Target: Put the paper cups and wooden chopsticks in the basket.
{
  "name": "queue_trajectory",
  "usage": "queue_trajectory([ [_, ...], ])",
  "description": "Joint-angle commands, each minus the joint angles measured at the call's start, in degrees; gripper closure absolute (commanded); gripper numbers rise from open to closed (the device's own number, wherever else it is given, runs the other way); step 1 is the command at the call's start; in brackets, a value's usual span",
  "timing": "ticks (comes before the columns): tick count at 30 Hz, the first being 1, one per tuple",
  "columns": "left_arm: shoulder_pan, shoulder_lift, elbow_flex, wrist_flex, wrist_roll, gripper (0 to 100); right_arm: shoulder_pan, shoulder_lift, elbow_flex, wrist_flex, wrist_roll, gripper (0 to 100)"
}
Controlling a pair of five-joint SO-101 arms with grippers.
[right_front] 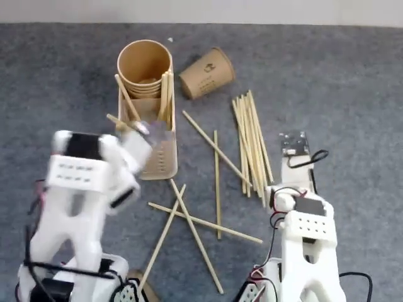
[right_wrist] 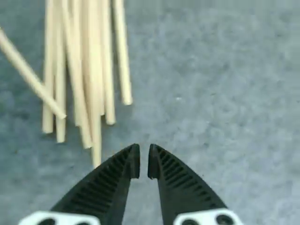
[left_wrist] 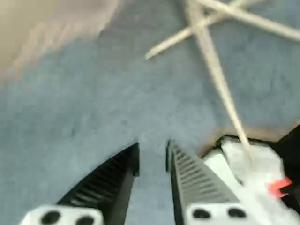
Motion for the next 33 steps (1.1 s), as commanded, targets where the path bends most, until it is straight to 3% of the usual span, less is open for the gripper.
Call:
queue_trajectory([
  [1,9.4,-2.0,5.5,0.8,-3.0,87,0.8,-0.8,1.5,-3.8,0.6,95.0],
  [5,15.7,-7.3,6.8,0.3,-3.0,86,0.7,-0.8,2.7,-5.3,0.6,95.0],
  [10,18.2,-10.9,7.5,-2.4,-0.2,76,0.7,-0.8,2.7,-5.3,0.6,95.0],
  [18,26.2,-10.7,16.7,-20.7,11.3,75,0.7,-0.8,2.7,-5.3,0.6,95.0],
  [23,30.5,-10.7,23.9,-28.8,11.9,75,0.7,-0.8,2.7,-5.3,0.6,95.0],
  [28,30.9,-10.7,29.4,-33.8,8.8,75,0.7,-0.8,2.7,-5.3,0.6,95.0],
  [33,24.2,-10.7,31.8,-41.4,5.2,75,0.7,-0.8,2.7,-5.3,0.6,95.0],
])
